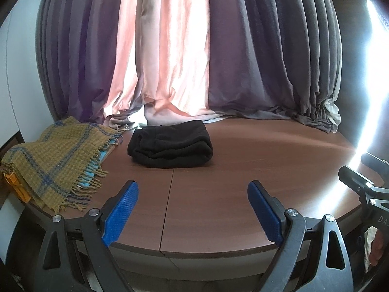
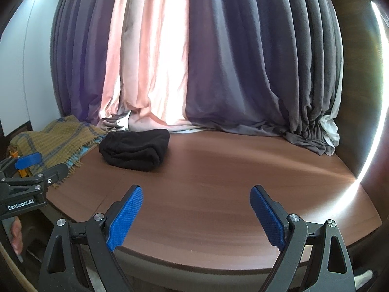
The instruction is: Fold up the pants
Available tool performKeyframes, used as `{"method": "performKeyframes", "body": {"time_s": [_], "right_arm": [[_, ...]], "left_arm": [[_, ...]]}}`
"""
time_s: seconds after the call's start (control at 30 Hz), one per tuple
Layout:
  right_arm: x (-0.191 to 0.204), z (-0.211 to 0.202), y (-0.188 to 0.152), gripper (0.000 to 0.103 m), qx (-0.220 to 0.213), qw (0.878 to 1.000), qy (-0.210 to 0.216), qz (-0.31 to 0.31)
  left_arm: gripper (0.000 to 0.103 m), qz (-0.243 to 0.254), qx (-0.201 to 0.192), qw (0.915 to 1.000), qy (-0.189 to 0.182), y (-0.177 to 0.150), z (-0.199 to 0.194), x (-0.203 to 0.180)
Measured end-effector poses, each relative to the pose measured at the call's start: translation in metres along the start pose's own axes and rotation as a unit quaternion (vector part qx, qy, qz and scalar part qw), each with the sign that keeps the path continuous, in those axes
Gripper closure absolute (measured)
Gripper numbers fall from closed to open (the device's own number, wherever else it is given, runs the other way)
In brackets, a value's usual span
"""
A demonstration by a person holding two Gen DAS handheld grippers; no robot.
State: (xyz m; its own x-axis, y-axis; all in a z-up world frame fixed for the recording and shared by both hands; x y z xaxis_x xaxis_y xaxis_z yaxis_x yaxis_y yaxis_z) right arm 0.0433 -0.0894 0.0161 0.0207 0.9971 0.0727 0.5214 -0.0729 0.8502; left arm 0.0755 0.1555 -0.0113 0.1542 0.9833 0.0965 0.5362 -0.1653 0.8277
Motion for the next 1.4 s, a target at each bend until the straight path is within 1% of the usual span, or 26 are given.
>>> {"method": "performKeyframes", "body": {"time_s": [0.07,0.2,0.27,0.43,0.7,0.83,1.4], "right_arm": [[-0.001,-0.003,-0.001,0.012,-0.001,1.000,0.002,0.000],[-0.001,-0.007,-0.001,0.012,-0.004,1.000,0.004,-0.003],[-0.001,-0.009,-0.002,0.012,-0.004,1.000,0.005,-0.004],[-0.002,-0.012,-0.004,0.012,-0.003,1.000,0.007,-0.003],[-0.001,-0.017,-0.007,0.012,-0.003,1.000,0.008,-0.006],[0.000,-0.018,-0.009,0.012,-0.003,1.000,0.009,-0.008],[0.004,-0.024,-0.012,0.012,-0.004,1.000,0.005,-0.012]], "left_arm": [[0.011,-0.001,0.000,1.0000,0.001,-0.002,-0.003,-0.002],[0.007,-0.001,0.001,1.0000,0.003,-0.004,-0.008,-0.003],[0.007,-0.001,0.004,1.0000,0.003,-0.005,-0.009,-0.005],[0.002,-0.001,0.015,0.9999,0.003,-0.008,-0.011,-0.006],[0.002,-0.002,0.024,0.9997,-0.002,-0.012,-0.016,-0.007],[0.002,0.003,0.022,0.9997,0.008,-0.014,-0.019,-0.008],[0.002,0.005,0.020,0.9997,0.013,-0.017,-0.025,-0.005]]}}
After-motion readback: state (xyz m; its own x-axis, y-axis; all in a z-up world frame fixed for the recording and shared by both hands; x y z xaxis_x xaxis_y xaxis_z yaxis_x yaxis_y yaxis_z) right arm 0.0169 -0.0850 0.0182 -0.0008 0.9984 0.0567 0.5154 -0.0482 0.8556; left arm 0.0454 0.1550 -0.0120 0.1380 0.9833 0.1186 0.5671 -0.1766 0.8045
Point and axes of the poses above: each gripper's, at about its wrist camera, not at the fingertips, and z roughly the way its jaws point, x to its left, y to its top, the point moved 4 cm from there along z, roughly the way its jaws point, and after that the axes turned 5 degrees about y, right-handed, at the moved point
